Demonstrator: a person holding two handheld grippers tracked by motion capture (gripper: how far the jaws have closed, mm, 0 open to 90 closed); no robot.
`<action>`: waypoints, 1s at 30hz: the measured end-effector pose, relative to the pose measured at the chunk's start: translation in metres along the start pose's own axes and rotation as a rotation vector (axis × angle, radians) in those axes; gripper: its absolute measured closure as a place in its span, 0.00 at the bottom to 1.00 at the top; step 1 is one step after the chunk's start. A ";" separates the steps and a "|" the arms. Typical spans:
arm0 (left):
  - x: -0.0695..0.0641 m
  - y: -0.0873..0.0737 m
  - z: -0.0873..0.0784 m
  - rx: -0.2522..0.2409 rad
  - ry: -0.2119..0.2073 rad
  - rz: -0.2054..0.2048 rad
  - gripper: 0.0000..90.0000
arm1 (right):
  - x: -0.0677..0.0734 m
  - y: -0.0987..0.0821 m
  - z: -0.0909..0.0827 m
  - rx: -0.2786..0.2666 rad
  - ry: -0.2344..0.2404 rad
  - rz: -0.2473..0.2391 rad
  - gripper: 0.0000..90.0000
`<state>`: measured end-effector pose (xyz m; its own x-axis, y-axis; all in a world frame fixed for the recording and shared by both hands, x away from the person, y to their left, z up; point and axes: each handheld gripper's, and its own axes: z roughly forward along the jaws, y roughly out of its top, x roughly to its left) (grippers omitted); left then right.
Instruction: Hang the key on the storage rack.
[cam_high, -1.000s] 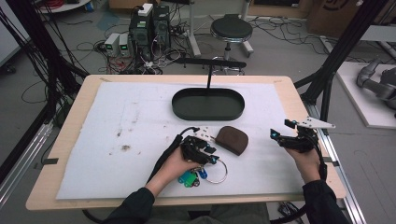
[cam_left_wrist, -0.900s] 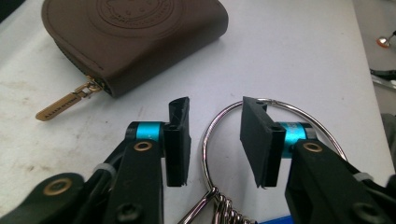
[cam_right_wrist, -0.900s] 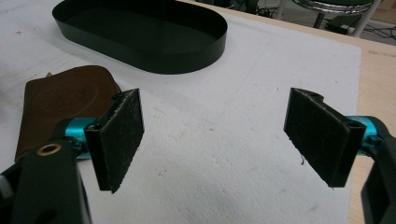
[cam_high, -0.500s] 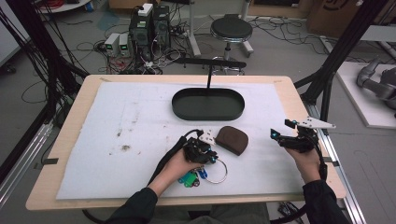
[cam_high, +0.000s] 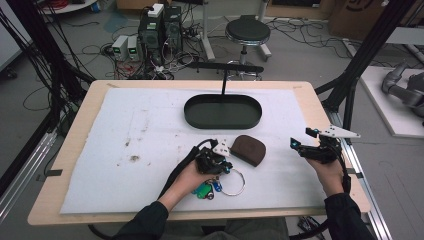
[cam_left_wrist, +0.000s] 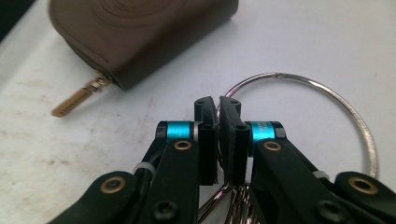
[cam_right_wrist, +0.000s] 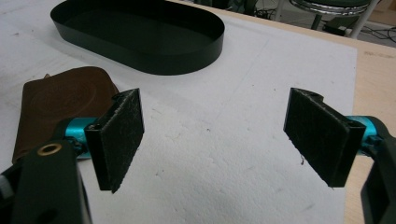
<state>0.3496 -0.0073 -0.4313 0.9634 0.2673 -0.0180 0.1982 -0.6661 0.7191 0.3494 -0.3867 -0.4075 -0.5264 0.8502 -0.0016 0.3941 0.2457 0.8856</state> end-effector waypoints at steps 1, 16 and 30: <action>0.002 0.000 -0.003 -0.024 -0.003 -0.011 0.95 | 0.000 0.000 0.000 0.000 0.000 0.000 0.23; 0.009 -0.004 -0.062 -0.235 0.004 0.006 0.99 | 0.002 0.000 0.001 0.002 -0.002 -0.004 0.23; 0.029 0.003 -0.011 -0.037 -0.014 -0.129 0.79 | 0.002 0.000 0.001 0.007 -0.002 0.000 0.23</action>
<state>0.3764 0.0062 -0.4214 0.9328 0.3392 -0.1215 0.3143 -0.6009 0.7350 0.3489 -0.3847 -0.4079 -0.5248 0.8512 -0.0026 0.3993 0.2489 0.8824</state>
